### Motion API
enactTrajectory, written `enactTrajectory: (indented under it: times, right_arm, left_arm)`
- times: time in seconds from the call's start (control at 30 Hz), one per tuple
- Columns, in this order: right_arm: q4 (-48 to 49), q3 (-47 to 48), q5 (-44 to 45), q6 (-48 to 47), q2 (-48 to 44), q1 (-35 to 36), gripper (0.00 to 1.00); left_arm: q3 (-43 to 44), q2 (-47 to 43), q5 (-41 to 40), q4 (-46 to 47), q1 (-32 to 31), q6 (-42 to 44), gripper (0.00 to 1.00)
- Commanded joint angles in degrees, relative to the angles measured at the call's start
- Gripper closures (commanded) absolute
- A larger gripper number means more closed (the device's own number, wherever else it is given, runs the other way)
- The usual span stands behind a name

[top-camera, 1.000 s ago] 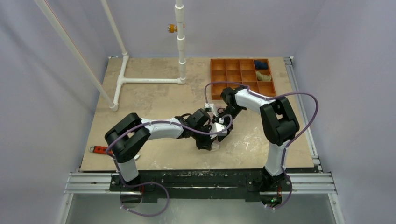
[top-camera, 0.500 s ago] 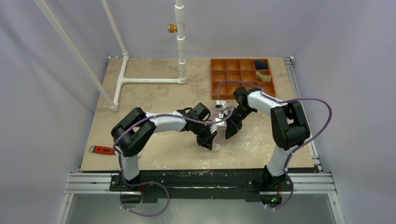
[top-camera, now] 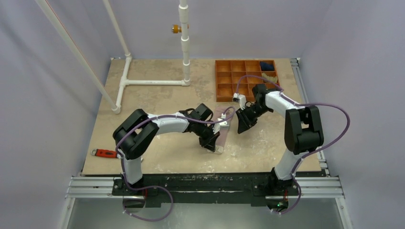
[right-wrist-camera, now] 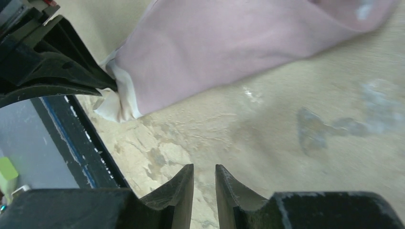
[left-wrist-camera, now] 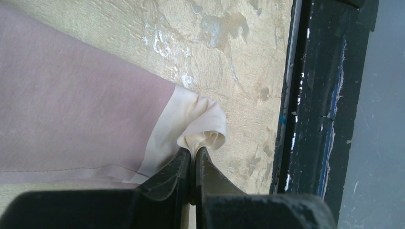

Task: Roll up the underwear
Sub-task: Roll the underwear to the center of the board.

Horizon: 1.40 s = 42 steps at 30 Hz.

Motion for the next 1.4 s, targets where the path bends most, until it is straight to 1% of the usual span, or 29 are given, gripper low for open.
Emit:
enactTrajectory:
  times: [0.0, 0.13, 0.33, 0.5, 0.57, 0.67, 0.73, 0.8, 0.83, 0.9, 0.93, 1.1, 1.2, 1.37]
  right_arm:
    - [3.43, 0.21, -0.36, 2.18, -5.90, -3.65, 0.76]
    - [6.69, -1.92, -0.29, 3.78, -10.44, -5.48, 0.77]
    - [11.97, -7.12, 0.62, 3.23, -20.71, -5.50, 0.76]
    - [11.02, -9.22, 0.58, -1.22, -25.47, -4.92, 0.76]
    - [10.39, -9.99, 1.12, -3.49, -26.84, -3.67, 0.75]
    - [11.22, -11.86, 4.45, -4.88, -28.14, 1.21, 0.74]
    - [13.50, -13.59, 7.66, -4.19, -29.62, 5.21, 0.72]
    - [15.99, -15.15, 11.10, -3.22, -31.70, 8.80, 0.68]
    - [17.36, -15.90, 12.71, -2.99, -32.33, 10.65, 0.65]
    - [18.43, -16.31, 15.62, -2.75, -32.92, 14.29, 0.56]
    - [18.74, -16.42, 16.85, -2.60, -33.03, 16.19, 0.55]
    - [21.59, -17.78, 23.55, -1.22, -32.48, 25.54, 0.55]
    - [23.09, -18.81, 27.18, -1.24, -30.69, 30.97, 0.56]
    - [26.16, -20.64, 31.95, -1.73, -27.39, 38.54, 0.58]
  left_arm:
    - [1.55, 0.12, 2.83, 0.45, 0.29, -0.50, 1.00]
    - [4.45, 3.03, 6.89, -1.80, 1.99, -2.84, 1.00]
    - [13.22, 10.45, 13.88, -9.95, 4.74, -5.77, 1.00]
    - [19.11, 15.83, 17.44, -15.57, 6.08, -7.40, 1.00]
    - [20.92, 17.44, 18.17, -17.33, 6.27, -7.92, 1.00]
    - [23.19, 19.50, 19.10, -19.42, 6.31, -9.05, 1.00]
    - [23.82, 20.47, 19.48, -19.95, 6.66, -10.23, 1.00]
    - [24.13, 21.24, 19.43, -20.28, 7.09, -10.57, 1.00]
    - [24.29, 21.72, 19.31, -20.51, 7.20, -12.37, 1.00]
    - [24.69, 22.57, 19.36, -20.95, 7.57, -13.36, 1.00]
    - [24.87, 23.02, 19.25, -21.11, 7.79, -14.00, 1.00]
    - [26.05, 25.17, 19.08, -22.03, 8.40, -16.32, 1.00]
    - [27.92, 26.85, 19.64, -24.54, 8.40, -16.99, 1.00]
    - [29.86, 28.24, 19.77, -26.22, 8.41, -17.66, 1.00]
